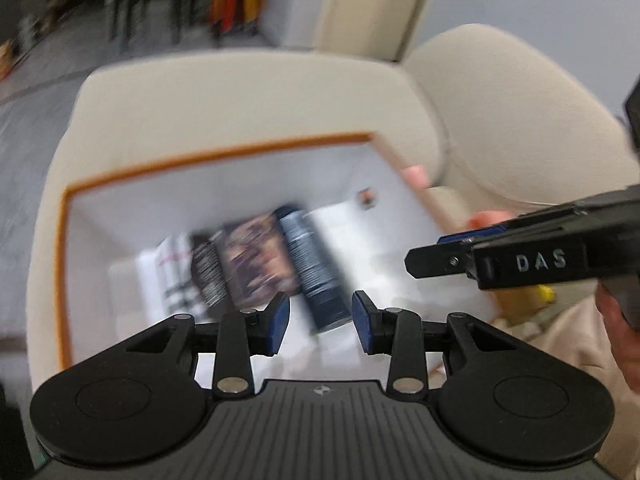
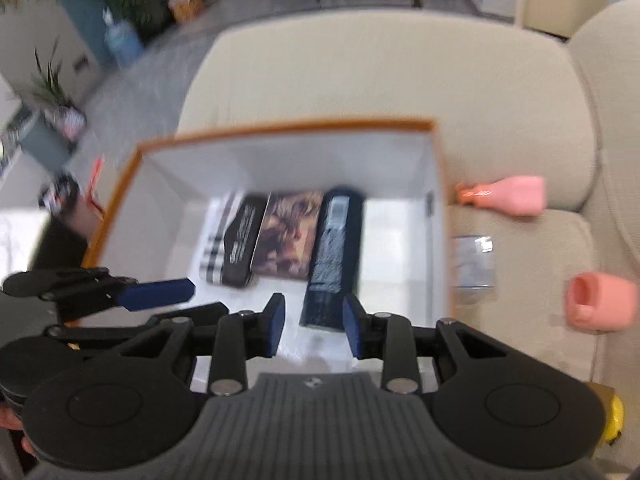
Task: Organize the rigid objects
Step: 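Grasp the white lotion tube with the left tool while the right tool reaches the brown cardboard cube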
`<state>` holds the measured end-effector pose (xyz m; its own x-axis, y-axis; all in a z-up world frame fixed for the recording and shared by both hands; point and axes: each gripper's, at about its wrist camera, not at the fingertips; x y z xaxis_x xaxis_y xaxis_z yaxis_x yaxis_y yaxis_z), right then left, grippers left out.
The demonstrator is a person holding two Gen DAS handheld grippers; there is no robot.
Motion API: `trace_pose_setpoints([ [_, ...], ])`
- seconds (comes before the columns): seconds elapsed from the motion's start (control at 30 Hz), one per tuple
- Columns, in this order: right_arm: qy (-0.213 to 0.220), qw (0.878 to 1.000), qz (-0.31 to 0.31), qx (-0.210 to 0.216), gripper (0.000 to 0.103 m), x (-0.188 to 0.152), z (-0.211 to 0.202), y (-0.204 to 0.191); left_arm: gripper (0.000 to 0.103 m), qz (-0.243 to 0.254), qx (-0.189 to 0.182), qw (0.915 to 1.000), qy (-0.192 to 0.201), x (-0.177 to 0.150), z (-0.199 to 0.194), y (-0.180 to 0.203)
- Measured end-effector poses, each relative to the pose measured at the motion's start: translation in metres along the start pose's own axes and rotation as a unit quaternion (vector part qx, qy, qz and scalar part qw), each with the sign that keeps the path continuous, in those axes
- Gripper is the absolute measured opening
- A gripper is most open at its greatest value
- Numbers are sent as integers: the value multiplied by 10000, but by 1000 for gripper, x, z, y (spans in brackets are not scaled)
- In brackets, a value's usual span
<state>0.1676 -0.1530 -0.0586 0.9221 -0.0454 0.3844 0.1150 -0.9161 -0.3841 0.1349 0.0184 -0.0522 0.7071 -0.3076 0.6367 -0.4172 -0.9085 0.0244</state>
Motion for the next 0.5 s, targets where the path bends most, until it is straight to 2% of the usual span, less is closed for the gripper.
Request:
trace_pose_setpoints([
  [0.07,161,9997,150,-89,38,1,-19,17,42,253,-149,9995,141,11,-4,18],
  [0.17,308,9981,429,-310,39,-1,-41,48,42,612,-458,9967,270,25,-3,46],
  [0.3,434,9936,801,-667,39,-10,-61,96,42,1109,-816,9902,238,37,7,85],
  [0.37,463,9905,1004,-817,40,-16,-66,118,42,1458,-1008,9841,136,43,19,107],
  [0.5,390,9845,1290,-1120,40,-29,-69,160,43,2151,-1165,9694,-224,55,51,149],
])
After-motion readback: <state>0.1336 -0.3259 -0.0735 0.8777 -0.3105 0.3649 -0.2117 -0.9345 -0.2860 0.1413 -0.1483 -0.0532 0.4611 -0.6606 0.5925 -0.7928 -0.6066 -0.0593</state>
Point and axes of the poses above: each gripper's, at about its wrist camera, not at the fingertips, and z roughly the way its jaws point, y to its right, x to its top, and after that the axes turned 15 degrees about z, right-handed
